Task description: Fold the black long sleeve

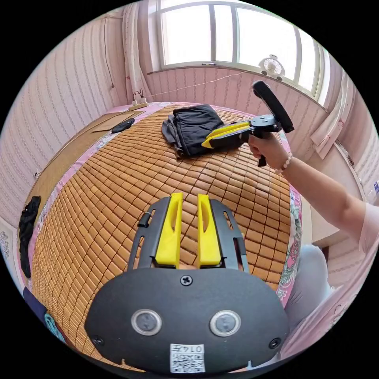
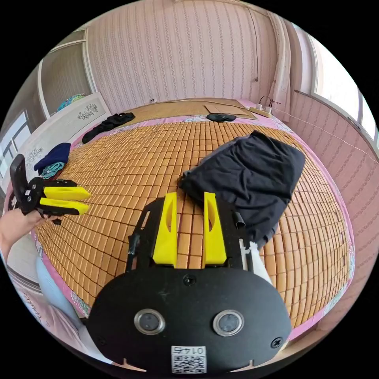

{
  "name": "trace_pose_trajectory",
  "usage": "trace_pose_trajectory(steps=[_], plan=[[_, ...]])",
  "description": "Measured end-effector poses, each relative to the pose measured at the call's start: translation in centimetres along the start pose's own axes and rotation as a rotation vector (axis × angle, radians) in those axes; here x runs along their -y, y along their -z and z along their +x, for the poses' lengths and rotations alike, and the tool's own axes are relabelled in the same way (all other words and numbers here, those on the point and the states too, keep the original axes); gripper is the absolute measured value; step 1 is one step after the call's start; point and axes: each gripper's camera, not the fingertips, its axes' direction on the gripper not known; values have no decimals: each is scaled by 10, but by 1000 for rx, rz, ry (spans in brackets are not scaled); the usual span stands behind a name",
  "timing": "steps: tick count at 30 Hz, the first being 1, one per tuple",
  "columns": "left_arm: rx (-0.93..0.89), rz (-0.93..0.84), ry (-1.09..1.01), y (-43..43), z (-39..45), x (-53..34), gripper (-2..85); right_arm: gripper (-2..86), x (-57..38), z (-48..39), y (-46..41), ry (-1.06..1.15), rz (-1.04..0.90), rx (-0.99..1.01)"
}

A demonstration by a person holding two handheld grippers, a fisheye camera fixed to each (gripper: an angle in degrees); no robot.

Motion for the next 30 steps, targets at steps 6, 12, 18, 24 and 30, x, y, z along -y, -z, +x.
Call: trace_pose_trajectory(steps=[6, 12, 18, 24, 30], plan=[[-22, -8, -43, -75, 19, 36, 72, 56, 49, 0, -47, -5, -110, -230], [30, 20, -63, -131, 24, 61, 78, 28, 23, 76, 37, -123, 102, 70], [-1, 80, -66, -176, 46, 85, 88, 23, -5, 146, 91, -238, 258, 294], [-37, 94, -127, -202, 75, 84, 93, 18, -14, 181, 117, -272, 270, 351], [37, 111, -176, -204, 91, 82, 92, 8, -27, 204, 154, -262, 314, 376]])
